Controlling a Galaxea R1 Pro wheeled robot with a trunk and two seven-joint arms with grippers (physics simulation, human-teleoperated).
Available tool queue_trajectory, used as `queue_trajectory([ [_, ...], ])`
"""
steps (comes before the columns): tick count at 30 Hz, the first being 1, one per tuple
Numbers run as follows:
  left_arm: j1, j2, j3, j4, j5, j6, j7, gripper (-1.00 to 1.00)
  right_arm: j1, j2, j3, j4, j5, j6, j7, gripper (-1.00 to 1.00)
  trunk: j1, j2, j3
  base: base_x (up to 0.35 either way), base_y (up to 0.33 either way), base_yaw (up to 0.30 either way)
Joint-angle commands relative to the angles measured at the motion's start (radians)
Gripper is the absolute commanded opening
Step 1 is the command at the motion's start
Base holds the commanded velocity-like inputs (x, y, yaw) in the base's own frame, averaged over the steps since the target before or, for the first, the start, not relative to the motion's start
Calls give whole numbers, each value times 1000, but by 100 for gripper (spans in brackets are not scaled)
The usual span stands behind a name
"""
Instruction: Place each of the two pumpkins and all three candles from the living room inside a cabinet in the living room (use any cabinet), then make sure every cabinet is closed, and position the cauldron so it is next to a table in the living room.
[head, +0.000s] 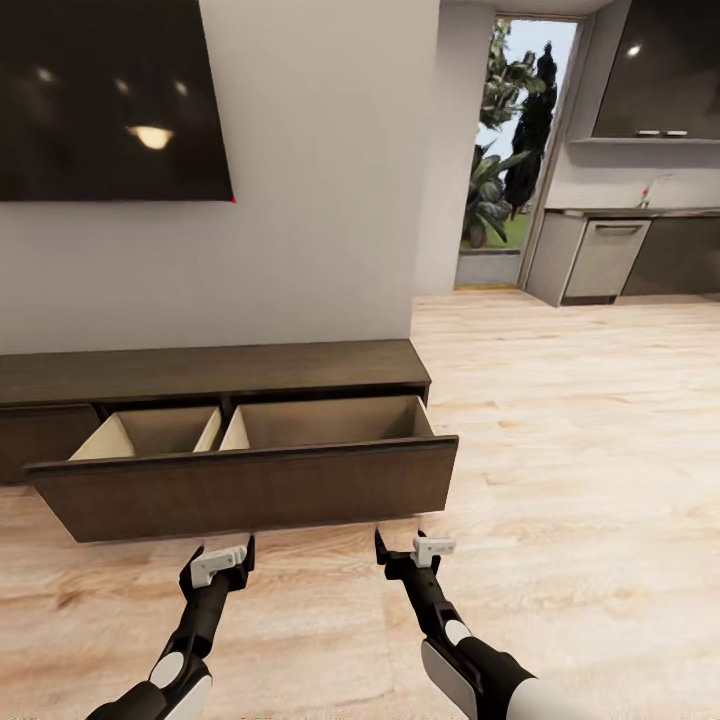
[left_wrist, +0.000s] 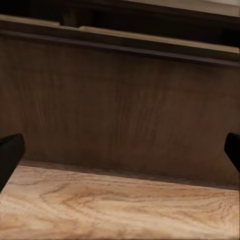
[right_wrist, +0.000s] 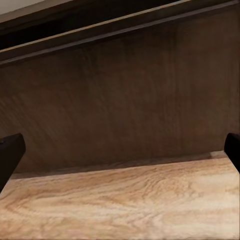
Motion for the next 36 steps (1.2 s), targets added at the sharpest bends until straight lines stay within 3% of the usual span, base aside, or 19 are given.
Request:
queue_trajectory([
  [1,-2,2,-7,-1,7,-6,7,100,-1,-1,8,0,-2,-4,-10,100,0,-1,-5,0,0,0],
  [26,-2,6,-4,-7,7,-6,13,100,-1,-5,36,-1,1,-4,-12,100,11,-7,-102,0,0,0],
  [36,-2,2,2,1,18,-5,20,100,-1,-6,35,0,-6,-2,-14,100,11,-7,-102,32,0,0],
])
